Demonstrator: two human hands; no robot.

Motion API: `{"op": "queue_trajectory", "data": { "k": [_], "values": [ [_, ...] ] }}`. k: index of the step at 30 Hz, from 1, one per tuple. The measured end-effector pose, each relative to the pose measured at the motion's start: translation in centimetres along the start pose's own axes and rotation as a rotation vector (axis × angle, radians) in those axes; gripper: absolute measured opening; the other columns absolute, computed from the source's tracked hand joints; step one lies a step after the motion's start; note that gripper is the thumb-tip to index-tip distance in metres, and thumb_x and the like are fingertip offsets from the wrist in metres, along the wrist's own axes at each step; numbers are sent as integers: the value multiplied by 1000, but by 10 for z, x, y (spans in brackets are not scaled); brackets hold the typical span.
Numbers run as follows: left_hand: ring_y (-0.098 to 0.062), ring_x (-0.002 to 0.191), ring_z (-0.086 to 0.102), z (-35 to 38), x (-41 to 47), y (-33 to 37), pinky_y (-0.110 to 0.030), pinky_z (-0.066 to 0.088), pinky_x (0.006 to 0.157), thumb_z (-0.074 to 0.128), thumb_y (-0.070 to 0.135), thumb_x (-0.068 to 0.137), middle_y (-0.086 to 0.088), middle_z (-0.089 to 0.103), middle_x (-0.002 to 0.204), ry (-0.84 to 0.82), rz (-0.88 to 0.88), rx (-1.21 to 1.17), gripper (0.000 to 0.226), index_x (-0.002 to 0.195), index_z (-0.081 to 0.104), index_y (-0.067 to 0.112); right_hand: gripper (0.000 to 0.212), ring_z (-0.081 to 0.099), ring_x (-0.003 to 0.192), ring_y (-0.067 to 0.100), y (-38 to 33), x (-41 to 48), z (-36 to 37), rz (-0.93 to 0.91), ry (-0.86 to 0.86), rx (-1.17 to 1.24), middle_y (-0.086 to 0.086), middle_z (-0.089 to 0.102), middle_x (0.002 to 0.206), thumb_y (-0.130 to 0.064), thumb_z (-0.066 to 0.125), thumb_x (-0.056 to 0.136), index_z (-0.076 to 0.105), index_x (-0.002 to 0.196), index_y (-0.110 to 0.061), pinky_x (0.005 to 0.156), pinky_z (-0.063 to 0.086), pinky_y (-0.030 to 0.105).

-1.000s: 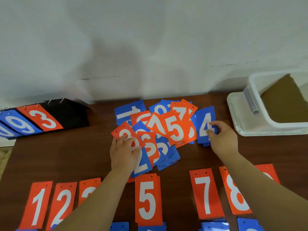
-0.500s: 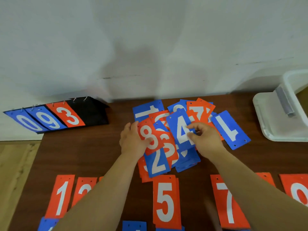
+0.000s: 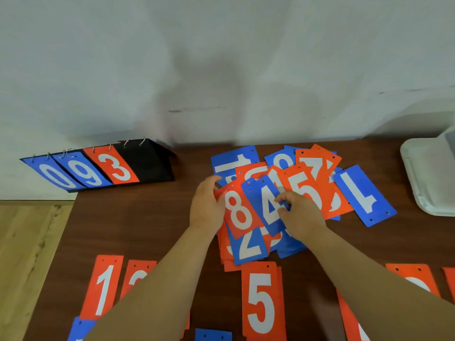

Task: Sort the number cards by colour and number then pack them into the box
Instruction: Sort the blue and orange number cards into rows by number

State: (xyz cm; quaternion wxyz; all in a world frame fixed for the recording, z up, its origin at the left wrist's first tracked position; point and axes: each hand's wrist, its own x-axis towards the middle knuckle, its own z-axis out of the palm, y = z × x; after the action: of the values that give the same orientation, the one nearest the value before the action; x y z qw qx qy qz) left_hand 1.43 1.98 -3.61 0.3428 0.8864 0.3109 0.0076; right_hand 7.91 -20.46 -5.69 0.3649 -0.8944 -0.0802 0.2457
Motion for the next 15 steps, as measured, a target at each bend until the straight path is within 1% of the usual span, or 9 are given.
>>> {"op": "queue_trajectory", "data": {
  "k": [1,3,5,7,9,10,12,14,15],
  "values": [
    [-7,100,61,-7,-3,3,-15,53,68,65,35,98,7,60,124,21,-16,-63,38,132,50,34,21,54,86,13,-3,-2,-3,1,3,4,-3,63,117,-17,58,102,62,119,-28,56,40,13],
    [-7,97,64,-25,-15,12,-15,55,66,63,32,99,13,61,117,92,-54,-220,29,127,54,34,21,54,87,12,-10,-9,-14,15,30,41,-7,57,114,-18,58,102,62,120,-29,54,47,16],
    [-4,94,67,-44,-33,20,-10,52,60,63,29,100,17,64,108,178,-90,-365,19,118,59,33,22,53,96,9,-17,-23,-29,46,76,112,-11,53,118,-21,60,101,63,121,-32,58,51,19],
    [-5,92,69,-60,-53,25,-11,53,59,63,29,100,18,67,103,239,-134,-476,13,112,64,32,23,54,99,6,-23,-44,-44,67,104,183,-12,53,117,-24,61,101,64,121,-35,55,50,16],
    [-8,92,70,-69,-73,26,-21,59,66,63,27,100,14,70,104,266,-180,-528,14,112,65,32,24,56,103,8,-25,-67,-55,69,98,252,-10,57,117,-24,61,101,64,121,-36,46,47,13],
    [-9,94,71,-73,-83,26,-27,61,71,62,26,100,13,70,106,262,-200,-537,15,113,65,33,24,55,108,9,-25,-79,-59,70,95,280,-9,57,118,-24,62,101,64,121,-36,45,48,13],
    [-11,95,70,-78,-105,27,-35,63,75,62,26,100,11,69,111,225,-233,-520,19,117,64,35,24,55,110,10,-23,-102,-65,80,96,343,-9,57,120,-22,63,100,66,120,-35,47,51,16],
    [-11,95,69,-80,-129,29,-36,63,74,61,26,101,11,68,113,190,-255,-496,21,119,63,36,23,61,99,9,-20,-128,-68,86,91,400,-11,60,115,-18,64,99,68,118,-32,54,56,19],
    [-11,95,69,-80,-143,29,-35,63,73,60,25,101,10,68,113,176,-267,-496,21,118,64,36,24,62,98,7,-16,-142,-69,84,76,416,-13,61,112,-16,64,99,68,117,-31,58,58,21]
  ]
}}
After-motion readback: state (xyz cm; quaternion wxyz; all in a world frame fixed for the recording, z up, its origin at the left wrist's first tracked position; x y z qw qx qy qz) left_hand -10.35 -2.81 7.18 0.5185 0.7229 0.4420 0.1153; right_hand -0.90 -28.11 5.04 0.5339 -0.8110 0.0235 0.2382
